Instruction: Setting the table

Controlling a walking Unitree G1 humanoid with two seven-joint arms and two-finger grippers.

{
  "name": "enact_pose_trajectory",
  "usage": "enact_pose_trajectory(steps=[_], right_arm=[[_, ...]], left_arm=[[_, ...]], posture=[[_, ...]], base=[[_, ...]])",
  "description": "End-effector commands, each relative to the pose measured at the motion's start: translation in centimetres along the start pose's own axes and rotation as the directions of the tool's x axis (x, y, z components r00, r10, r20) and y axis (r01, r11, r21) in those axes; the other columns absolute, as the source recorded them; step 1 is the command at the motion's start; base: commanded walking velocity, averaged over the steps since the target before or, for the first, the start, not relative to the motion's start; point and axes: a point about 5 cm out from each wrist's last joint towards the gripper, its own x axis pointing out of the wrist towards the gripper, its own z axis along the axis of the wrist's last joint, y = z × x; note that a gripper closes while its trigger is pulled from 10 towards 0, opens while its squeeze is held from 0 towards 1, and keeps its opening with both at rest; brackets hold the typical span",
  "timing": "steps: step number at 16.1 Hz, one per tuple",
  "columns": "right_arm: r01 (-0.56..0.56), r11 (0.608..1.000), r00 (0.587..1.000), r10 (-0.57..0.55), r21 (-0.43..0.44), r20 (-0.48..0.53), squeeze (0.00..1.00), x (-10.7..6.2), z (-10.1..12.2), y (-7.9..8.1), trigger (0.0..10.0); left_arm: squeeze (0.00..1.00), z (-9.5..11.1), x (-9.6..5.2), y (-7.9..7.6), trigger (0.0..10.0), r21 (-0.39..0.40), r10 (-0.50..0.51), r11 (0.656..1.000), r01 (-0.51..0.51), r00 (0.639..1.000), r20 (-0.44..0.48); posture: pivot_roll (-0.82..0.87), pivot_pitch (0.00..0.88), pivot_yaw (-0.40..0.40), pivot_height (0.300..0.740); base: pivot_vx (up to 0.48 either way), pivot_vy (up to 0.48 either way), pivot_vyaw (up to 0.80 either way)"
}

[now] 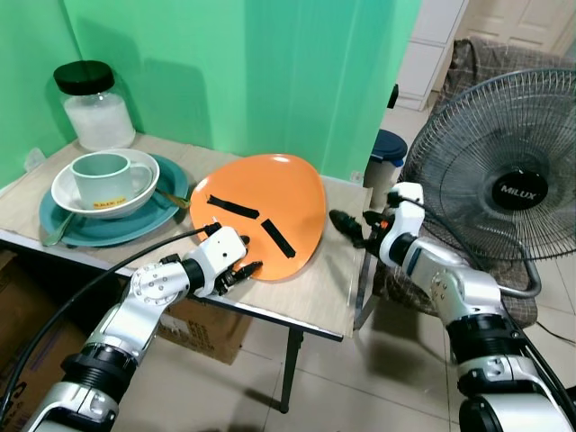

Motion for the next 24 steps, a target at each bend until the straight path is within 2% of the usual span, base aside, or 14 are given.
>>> enact_pose_trajectory(steps=[1, 4, 7, 9, 14, 18, 19, 21, 22, 23, 24], right_arm=[[-0.064, 0.995, 0.998, 0.064, 0.071, 0.012, 0.00, 0.1, 0.3, 0.3, 10.0], [-0.146, 0.980, 0.989, 0.148, 0.138, -0.007, 0.00, 0.6, -0.5, 1.0, 10.0], [-0.114, 0.985, 0.991, 0.122, 0.128, -0.059, 0.00, 1.6, -1.9, 1.2, 10.0], [-0.120, 0.982, 0.990, 0.129, 0.146, -0.058, 0.00, 2.0, -2.1, 1.5, 10.0], [-0.202, 0.964, 0.977, 0.211, 0.174, -0.034, 0.00, 3.0, -2.5, 3.0, 10.0], [-0.242, 0.947, 0.963, 0.262, 0.212, -0.069, 0.00, 3.5, -4.1, 4.0, 9.8], [-0.239, 0.943, 0.962, 0.262, 0.231, -0.075, 0.00, 3.5, -4.4, 4.0, 6.7], [-0.243, 0.932, 0.960, 0.271, 0.268, -0.072, 0.00, 3.6, -4.8, 4.2, 2.9], [-0.246, 0.928, 0.959, 0.275, 0.281, -0.068, 0.00, 3.6, -4.9, 4.2, 2.5], [-0.250, 0.916, 0.958, 0.280, 0.313, -0.055, 0.00, 3.6, -5.0, 4.2, 0.0], [-0.250, 0.908, 0.959, 0.281, 0.335, -0.045, 0.00, 3.5, -5.1, 4.2, 0.0]], left_arm=[[0.00, -1.8, 0.0, -1.5, 10.0, -0.021, -0.058, 0.998, 0.057, 0.995, -0.081], [0.00, -1.6, 0.0, -1.4, 10.0, -0.014, -0.063, 0.998, 0.062, 0.996, -0.068], [0.00, -1.5, 0.2, -1.4, 10.0, -0.002, -0.079, 0.997, 0.079, 0.995, -0.058], [0.00, -1.3, 0.2, -1.4, 10.0, 0.004, -0.085, 0.996, 0.085, 0.995, -0.052], [0.00, -1.2, 0.3, -1.4, 10.0, 0.013, -0.097, 0.995, 0.098, 0.994, -0.041], [0.00, -0.9, 0.4, -1.2, 10.0, 0.030, -0.110, 0.993, 0.111, 0.993, -0.031], [0.00, -0.8, 0.4, -1.1, 10.0, 0.037, -0.112, 0.993, 0.114, 0.993, -0.031], [0.00, -0.7, 0.5, -1.0, 10.0, 0.050, -0.112, 0.992, 0.114, 0.993, -0.030], [0.00, -0.7, 0.5, -0.9, 10.0, 0.053, -0.113, 0.992, 0.115, 0.993, -0.029], [0.00, -0.6, 0.5, -0.9, 10.0, 0.058, -0.116, 0.991, 0.118, 0.993, -0.028], [0.00, -0.6, 0.5, -0.8, 10.0, 0.065, -0.119, 0.991, 0.121, 0.993, -0.027]], posture=[[0.04, 0.000, -0.091, 0.740], [0.04, 0.000, -0.090, 0.740], [0.03, 0.000, -0.076, 0.740], [0.03, 0.000, -0.076, 0.740], [0.04, 0.000, -0.082, 0.740], [0.04, 0.000, -0.086, 0.740], [0.04, 0.000, -0.087, 0.740], [0.04, 0.000, -0.086, 0.740], [0.04, 0.000, -0.086, 0.740], [0.05, 0.000, -0.086, 0.740], [0.05, 0.000, -0.086, 0.740]], base=[[0.000, 0.000, 0.00], [0.000, 0.000, 0.00], [0.000, 0.000, 0.00], [0.000, 0.000, 0.00], [0.000, 0.000, 0.00], [0.000, 0.000, 0.00], [0.000, 0.000, 0.00], [0.000, 0.000, 0.00], [0.000, 0.000, 0.00], [0.000, 0.000, 0.00], [0.000, 0.000, 0.00]])
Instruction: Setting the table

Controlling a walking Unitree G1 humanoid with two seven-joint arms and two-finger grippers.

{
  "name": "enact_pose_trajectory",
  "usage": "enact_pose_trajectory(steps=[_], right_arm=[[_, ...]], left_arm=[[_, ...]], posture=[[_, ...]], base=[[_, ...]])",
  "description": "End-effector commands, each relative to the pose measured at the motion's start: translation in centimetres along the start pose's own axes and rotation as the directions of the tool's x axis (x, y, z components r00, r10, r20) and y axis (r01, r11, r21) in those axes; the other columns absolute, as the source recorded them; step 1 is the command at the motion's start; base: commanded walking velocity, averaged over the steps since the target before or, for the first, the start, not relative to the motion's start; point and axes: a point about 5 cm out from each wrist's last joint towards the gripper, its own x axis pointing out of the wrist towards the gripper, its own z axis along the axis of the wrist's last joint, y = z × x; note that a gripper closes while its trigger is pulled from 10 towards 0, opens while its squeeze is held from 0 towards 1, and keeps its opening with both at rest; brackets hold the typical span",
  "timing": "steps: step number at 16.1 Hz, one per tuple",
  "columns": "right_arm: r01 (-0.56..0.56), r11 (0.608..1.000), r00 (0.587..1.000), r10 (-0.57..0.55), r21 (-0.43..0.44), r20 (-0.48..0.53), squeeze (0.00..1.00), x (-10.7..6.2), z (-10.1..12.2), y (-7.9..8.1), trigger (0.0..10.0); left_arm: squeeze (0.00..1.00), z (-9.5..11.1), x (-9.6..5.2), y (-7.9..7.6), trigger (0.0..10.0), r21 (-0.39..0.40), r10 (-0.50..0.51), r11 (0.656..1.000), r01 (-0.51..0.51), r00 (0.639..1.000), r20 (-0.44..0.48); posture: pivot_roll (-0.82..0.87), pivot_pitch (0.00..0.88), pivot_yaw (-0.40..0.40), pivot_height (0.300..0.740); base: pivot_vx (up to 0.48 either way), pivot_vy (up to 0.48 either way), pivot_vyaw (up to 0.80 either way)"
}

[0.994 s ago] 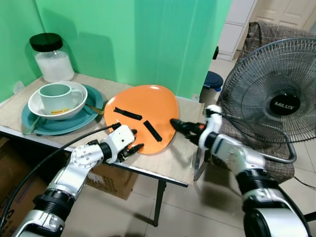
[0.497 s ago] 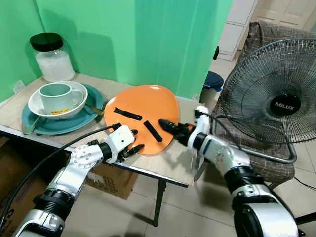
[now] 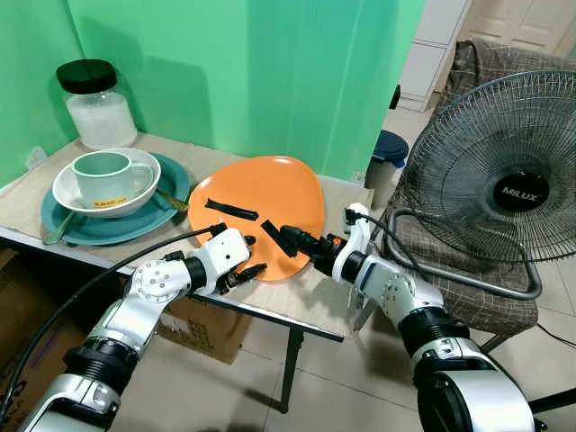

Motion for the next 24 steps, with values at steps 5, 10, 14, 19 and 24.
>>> enact_pose_trajectory(steps=[5, 10, 14, 19, 24], right_arm=[[-0.017, 0.998, 0.999, 0.016, 0.058, 0.031, 0.00, -0.3, 0.2, -0.4, 0.0], [-0.025, 0.996, 0.996, 0.018, 0.088, 0.085, 0.00, -0.9, 0.8, -0.7, 0.0], [-0.023, 0.995, 0.995, 0.013, 0.095, 0.104, 0.00, -1.4, 0.9, -1.2, 0.0], [-0.017, 0.996, 0.995, 0.009, 0.089, 0.096, 0.00, -1.6, 0.6, -1.4, 0.0], [-0.011, 0.997, 0.995, 0.003, 0.078, 0.099, 0.00, -1.6, 0.9, -1.4, 0.0]], left_arm=[[0.00, -0.7, 0.3, -0.7, 10.0, 0.030, -0.079, 0.996, 0.081, 0.996, -0.052], [0.00, -0.4, 0.4, 0.2, 10.0, 0.055, -0.083, 0.995, 0.086, 0.995, -0.055], [0.00, -0.3, 0.5, 0.7, 10.0, 0.068, -0.095, 0.993, 0.099, 0.994, -0.060], [0.00, 0.0, 0.5, 1.3, 10.0, 0.081, -0.087, 0.993, 0.091, 0.995, -0.050], [0.00, 0.2, 0.5, 1.8, 10.0, 0.087, -0.063, 0.994, 0.065, 0.997, -0.035]], posture=[[0.05, 0.000, -0.074, 0.740], [0.04, 0.000, -0.047, 0.740], [0.04, 0.000, -0.026, 0.740], [0.04, 0.000, -0.029, 0.740], [0.04, 0.000, -0.035, 0.740]], base=[[0.000, 0.000, 0.00], [0.000, 0.000, 0.00], [0.000, 0.000, 0.00], [0.000, 0.000, 0.00], [0.000, 0.000, 0.00]])
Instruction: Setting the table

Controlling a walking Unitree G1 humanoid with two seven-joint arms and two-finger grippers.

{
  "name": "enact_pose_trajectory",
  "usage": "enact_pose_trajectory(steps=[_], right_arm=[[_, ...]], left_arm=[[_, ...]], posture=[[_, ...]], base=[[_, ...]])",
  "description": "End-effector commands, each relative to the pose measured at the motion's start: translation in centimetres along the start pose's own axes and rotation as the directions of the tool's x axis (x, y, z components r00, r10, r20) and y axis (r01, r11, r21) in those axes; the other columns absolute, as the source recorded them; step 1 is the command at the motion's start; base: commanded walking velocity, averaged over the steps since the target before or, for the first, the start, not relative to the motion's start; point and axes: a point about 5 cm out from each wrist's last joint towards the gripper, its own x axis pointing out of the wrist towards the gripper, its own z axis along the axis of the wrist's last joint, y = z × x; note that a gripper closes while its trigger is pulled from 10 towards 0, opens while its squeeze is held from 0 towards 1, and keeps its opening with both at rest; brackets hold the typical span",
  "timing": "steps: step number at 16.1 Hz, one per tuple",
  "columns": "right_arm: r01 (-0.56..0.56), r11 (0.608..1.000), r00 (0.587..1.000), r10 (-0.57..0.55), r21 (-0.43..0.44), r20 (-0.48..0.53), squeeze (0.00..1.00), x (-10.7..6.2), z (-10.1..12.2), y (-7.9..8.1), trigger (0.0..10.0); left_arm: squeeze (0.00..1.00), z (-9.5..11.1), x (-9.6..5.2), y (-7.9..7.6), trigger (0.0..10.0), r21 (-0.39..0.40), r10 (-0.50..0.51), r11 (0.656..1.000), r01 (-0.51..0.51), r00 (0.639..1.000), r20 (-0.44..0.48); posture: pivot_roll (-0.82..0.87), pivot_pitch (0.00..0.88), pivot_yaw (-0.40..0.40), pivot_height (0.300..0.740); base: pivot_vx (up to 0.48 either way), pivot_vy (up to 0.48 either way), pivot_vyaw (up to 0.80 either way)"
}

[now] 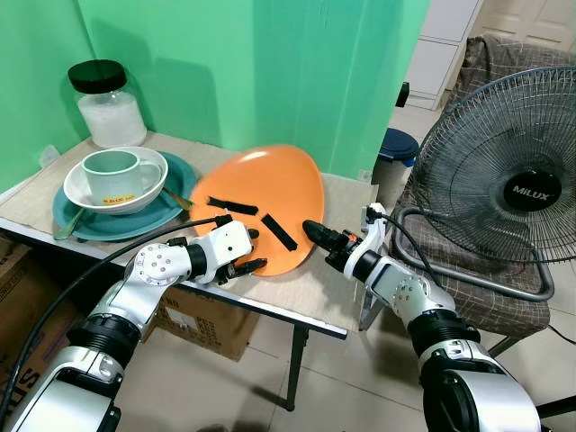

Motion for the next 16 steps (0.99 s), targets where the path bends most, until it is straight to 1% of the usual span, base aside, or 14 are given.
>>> enact_pose_trajectory(steps=[1, 2, 4, 6, 8, 9, 11, 12, 14, 15, 16], right_arm=[[0.031, 1.000, 1.000, -0.031, 0.003, 0.003, 0.00, -0.5, -0.1, -0.6, 0.0], [0.051, 0.999, 0.999, -0.051, -0.007, 0.012, 0.00, -0.6, 0.0, -0.8, 0.0], [0.082, 0.996, 0.996, -0.081, -0.024, 0.032, 0.00, -0.8, 0.4, -1.1, 0.0], [0.112, 0.993, 0.992, -0.109, -0.049, 0.056, 0.00, -1.1, 1.0, -1.4, 0.0], [0.157, 0.985, 0.983, -0.149, -0.071, 0.111, 0.00, -1.7, 2.4, -1.8, 0.0], [0.167, 0.983, 0.980, -0.157, -0.073, 0.123, 0.00, -1.8, 2.6, -1.9, 0.0], [0.197, 0.977, 0.964, -0.178, -0.080, 0.197, 0.00, -2.6, 4.4, -2.1, 0.0], [0.192, 0.979, 0.959, -0.172, -0.072, 0.225, 0.00, -2.8, 5.0, -2.0, 0.0], [0.139, 0.989, 0.948, -0.116, -0.058, 0.295, 0.00, -3.6, 6.6, -1.1, 0.0], [0.112, 0.992, 0.945, -0.090, -0.050, 0.315, 0.00, -3.9, 7.0, -0.6, 0.0], [0.088, 0.995, 0.941, -0.067, -0.051, 0.332, 0.00, -4.3, 7.2, 0.1, 0.0]], left_arm=[[0.00, 0.0, 0.0, 0.3, 10.0, 0.004, 0.007, 1.000, -0.007, 1.000, -0.010], [0.00, 0.6, 0.1, 0.7, 10.0, 0.004, 0.041, 0.999, -0.041, 0.999, 0.027], [0.00, 2.3, 0.4, 1.5, 10.0, -0.049, 0.108, 0.994, -0.102, 0.986, 0.126], [0.00, 3.9, 0.7, 1.9, 10.0, -0.098, 0.143, 0.987, -0.124, 0.967, 0.211], [0.00, 5.6, 0.9, 2.5, 10.0, -0.136, 0.187, 0.979, -0.153, 0.939, 0.287], [0.00, 5.9, 0.9, 2.6, 10.0, -0.139, 0.195, 0.977, -0.160, 0.934, 0.298], [0.00, 7.2, 0.7, 3.1, 10.0, -0.159, 0.240, 0.968, -0.196, 0.908, 0.342], [0.00, 7.6, 0.6, 3.2, 10.0, -0.166, 0.254, 0.964, -0.208, 0.901, 0.352], [0.00, 8.3, 0.1, 3.0, 10.0, -0.179, 0.277, 0.958, -0.225, 0.888, 0.368], [0.00, 8.4, -0.2, 2.8, 10.0, -0.186, 0.281, 0.956, -0.225, 0.885, 0.371], [0.00, 8.7, -0.6, 2.5, 10.0, -0.212, 0.289, 0.952, -0.220, 0.877, 0.385]], posture=[[0.04, 0.000, -0.038, 0.740], [0.04, 0.000, -0.038, 0.740], [0.05, 0.000, -0.040, 0.740], [0.05, 0.000, -0.040, 0.740], [0.05, 0.000, -0.040, 0.740], [0.05, 0.000, -0.040, 0.740], [0.05, 0.000, -0.036, 0.740], [0.05, 0.000, -0.036, 0.740], [0.04, 0.000, -0.030, 0.740], [0.04, 0.000, -0.030, 0.740], [0.04, 0.000, -0.030, 0.740]], base=[[0.000, 0.000, 0.00], [0.000, 0.000, 0.00], [0.000, 0.000, 0.00], [0.000, 0.000, 0.00], [0.000, 0.000, 0.00], [0.000, 0.000, 0.00], [0.000, 0.000, 0.00], [0.000, 0.000, 0.00], [0.000, 0.000, 0.00], [0.000, 0.000, 0.00], [0.000, 0.000, 0.00]])
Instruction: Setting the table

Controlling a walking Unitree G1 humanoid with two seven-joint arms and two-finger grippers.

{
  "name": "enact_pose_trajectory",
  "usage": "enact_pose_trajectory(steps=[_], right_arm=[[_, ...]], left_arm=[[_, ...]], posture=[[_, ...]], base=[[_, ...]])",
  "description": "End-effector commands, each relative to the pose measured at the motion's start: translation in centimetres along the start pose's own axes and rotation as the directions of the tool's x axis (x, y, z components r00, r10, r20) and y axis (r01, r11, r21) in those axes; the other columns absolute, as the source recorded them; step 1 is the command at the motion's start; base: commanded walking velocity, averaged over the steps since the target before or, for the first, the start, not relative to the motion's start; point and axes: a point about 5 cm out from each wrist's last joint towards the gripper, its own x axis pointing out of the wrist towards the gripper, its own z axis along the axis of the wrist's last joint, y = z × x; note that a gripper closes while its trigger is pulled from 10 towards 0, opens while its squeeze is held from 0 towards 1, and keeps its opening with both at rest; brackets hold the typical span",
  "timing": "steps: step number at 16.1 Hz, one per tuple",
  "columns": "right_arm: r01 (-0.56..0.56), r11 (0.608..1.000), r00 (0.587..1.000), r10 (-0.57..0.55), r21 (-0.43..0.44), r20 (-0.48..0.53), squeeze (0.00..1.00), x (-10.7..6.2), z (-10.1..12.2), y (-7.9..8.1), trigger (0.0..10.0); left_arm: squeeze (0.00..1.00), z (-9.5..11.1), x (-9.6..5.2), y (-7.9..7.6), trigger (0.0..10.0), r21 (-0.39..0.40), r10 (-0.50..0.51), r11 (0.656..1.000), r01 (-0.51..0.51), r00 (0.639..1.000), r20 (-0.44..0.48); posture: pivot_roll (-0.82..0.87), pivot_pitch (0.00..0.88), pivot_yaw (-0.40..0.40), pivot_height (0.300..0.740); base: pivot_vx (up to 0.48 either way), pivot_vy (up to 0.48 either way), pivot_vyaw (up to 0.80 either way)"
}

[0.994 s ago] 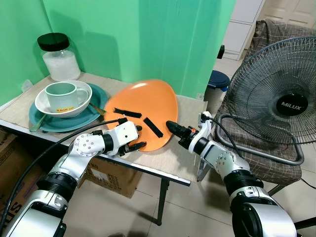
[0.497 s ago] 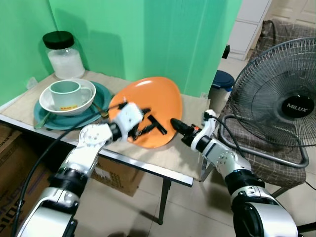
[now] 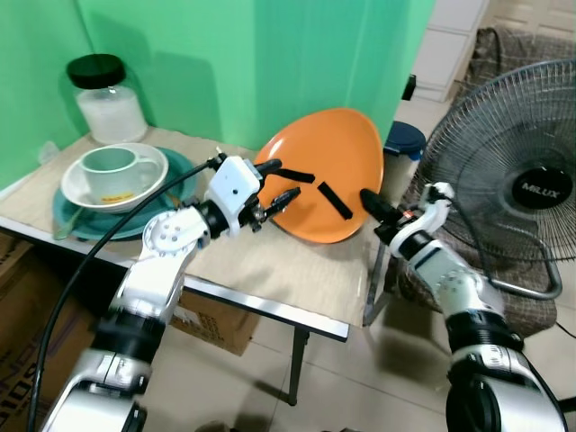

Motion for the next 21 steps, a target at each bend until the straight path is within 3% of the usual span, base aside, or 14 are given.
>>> enact_pose_trajectory(steps=[1, 3, 6, 8, 11, 15, 16, 17, 21], right_arm=[[-0.031, 1.000, 0.998, 0.031, -0.006, 0.048, 0.00, -0.1, 0.9, 1.0, 0.0], [-0.028, 1.000, 0.996, 0.028, -0.002, 0.084, 0.00, -0.8, 1.4, 1.5, 0.0], [-0.066, 0.997, 0.983, 0.070, -0.033, 0.170, 0.00, -3.7, 3.1, 3.7, 0.0], [-0.055, 0.994, 0.979, 0.072, -0.093, 0.190, 0.00, -5.6, 3.7, 4.6, 0.0], [-0.085, 0.987, 0.965, 0.116, -0.139, 0.234, 0.00, -8.7, 4.3, 6.4, 0.0], [-0.083, 0.991, 0.967, 0.104, -0.102, 0.232, 0.00, -8.9, 3.4, 6.5, 0.0], [-0.065, 0.995, 0.968, 0.081, -0.077, 0.238, 0.00, -8.7, 3.3, 6.2, 0.0], [-0.051, 0.997, 0.968, 0.063, -0.056, 0.242, 0.00, -8.6, 3.3, 6.0, 0.0], [-0.079, 0.997, 0.965, 0.083, -0.025, 0.249, 0.00, -8.0, 3.2, 6.5, 0.0]], left_arm=[[0.00, 1.0, -0.3, 0.0, 10.0, -0.029, 0.012, 1.000, -0.011, 0.999, 0.037], [0.00, 1.9, -0.6, -0.2, 10.0, -0.057, 0.019, 0.998, -0.015, 0.998, 0.066], [0.00, 3.8, -2.2, 0.5, 10.0, -0.104, 0.140, 0.986, -0.129, 0.985, 0.101], [0.00, 4.4, -3.3, 1.2, 10.0, -0.094, 0.215, 0.974, -0.206, 0.972, 0.099], [0.00, 3.7, -5.4, 3.7, 10.0, -0.083, 0.423, 0.903, -0.421, 0.906, 0.002], [0.00, 2.4, -6.1, 3.9, 10.0, -0.176, 0.436, 0.882, -0.437, 0.899, -0.047], [0.85, 2.0, -6.3, 3.8, 10.0, -0.238, 0.431, 0.870, -0.432, 0.900, -0.058], [1.00, 1.7, -6.5, 3.4, 10.0, -0.300, 0.407, 0.863, -0.406, 0.911, -0.064], [1.00, 0.4, -6.9, 1.5, 10.0, -0.473, 0.248, 0.845, -0.250, 0.966, -0.068]], posture=[[0.04, 0.000, -0.031, 0.740], [0.04, 0.000, -0.033, 0.740], [0.03, 0.000, -0.027, 0.740], [0.02, 0.000, -0.025, 0.740], [0.01, 0.000, -0.020, 0.740], [0.01, 0.000, -0.012, 0.740], [0.01, 0.000, -0.011, 0.740], [0.01, 0.000, -0.013, 0.740], [0.02, 0.000, -0.024, 0.740]], base=[[0.000, 0.000, 0.00], [0.000, 0.000, 0.00], [0.000, 0.000, 0.00], [0.000, 0.000, 0.00], [0.000, 0.000, 0.00], [0.000, 0.000, 0.00], [0.000, 0.000, 0.00], [0.000, 0.000, 0.00], [0.000, 0.000, 0.00]])
